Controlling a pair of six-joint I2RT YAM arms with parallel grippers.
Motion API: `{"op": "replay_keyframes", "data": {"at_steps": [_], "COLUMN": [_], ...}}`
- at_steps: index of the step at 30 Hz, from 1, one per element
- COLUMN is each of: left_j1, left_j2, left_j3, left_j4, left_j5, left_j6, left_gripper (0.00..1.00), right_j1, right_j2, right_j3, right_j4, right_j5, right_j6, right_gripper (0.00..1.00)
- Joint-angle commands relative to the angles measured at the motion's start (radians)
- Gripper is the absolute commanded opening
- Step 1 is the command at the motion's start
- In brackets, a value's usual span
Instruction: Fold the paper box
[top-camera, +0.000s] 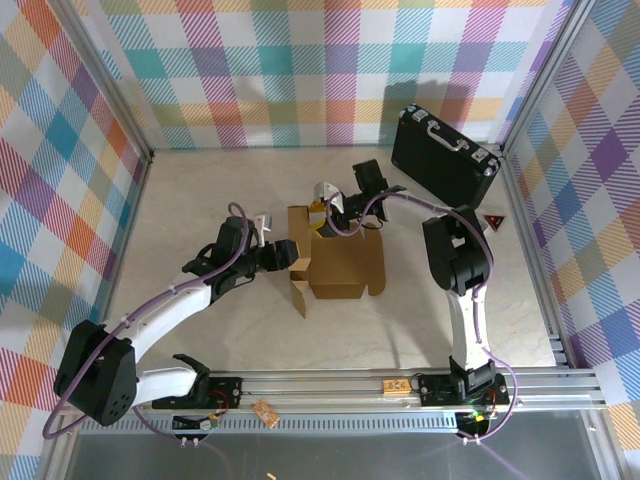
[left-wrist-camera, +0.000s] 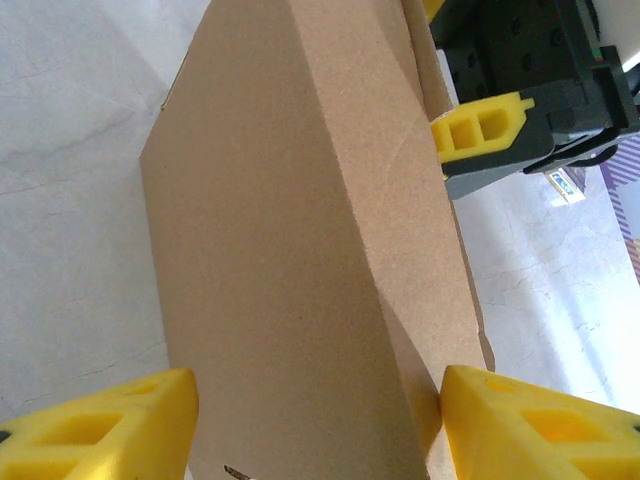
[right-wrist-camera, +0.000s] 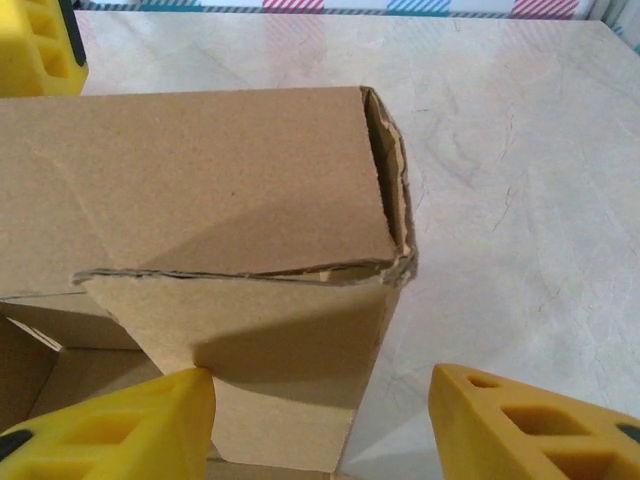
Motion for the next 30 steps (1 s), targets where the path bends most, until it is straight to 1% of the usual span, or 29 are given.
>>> {"op": "replay_keyframes", "data": {"at_steps": [1, 5, 10, 15, 17, 24, 28, 30], "left_j1": [-0.012, -0.01, -0.009, -0.005, 0.003, 0.026, 0.057, 0.068], "left_j2": [0.037, 0.027, 0.021, 0.021, 0.017, 0.014, 0.017, 0.011], "left_j3": [-0.009, -0.004, 0.008, 0.031, 0.039, 0.064, 0.079, 0.073], "left_j4": [-0.14, -0.158, -0.179, -0.199, -0.236, -0.227, -0.238, -0.216], "left_j5": [0.012, 0.022, 0.029, 0.0, -0.007, 0.038, 0.071, 0.094], "left_j6": [0.041, 0.057, 0.067, 0.068, 0.062, 0.062, 0.062, 0.062], "left_gripper": [0.65, 0.66, 0.69, 0.7, 0.69, 0.7, 0.69, 0.68], "right_j1": [0.008, 0.008, 0.008, 0.008, 0.008, 0.008, 0.008, 0.008], "right_j2": [0.04, 0.076, 0.093, 0.112, 0.111, 0.125, 0.131, 0.135], "right_j3": [0.066, 0.118, 0.136, 0.166, 0.165, 0.175, 0.178, 0.186], "right_j4": [-0.073, -0.101, -0.126, -0.16, -0.159, -0.145, -0.129, -0.126], "right_j5": [-0.07, -0.079, -0.102, -0.104, -0.1, -0.099, -0.1, -0.095], "right_j6": [-0.106, -0.127, -0.169, -0.196, -0.203, -0.202, -0.194, -0.195], "right_gripper": [0.61, 0.61, 0.62, 0.62, 0.62, 0.62, 0.62, 0.62]}}
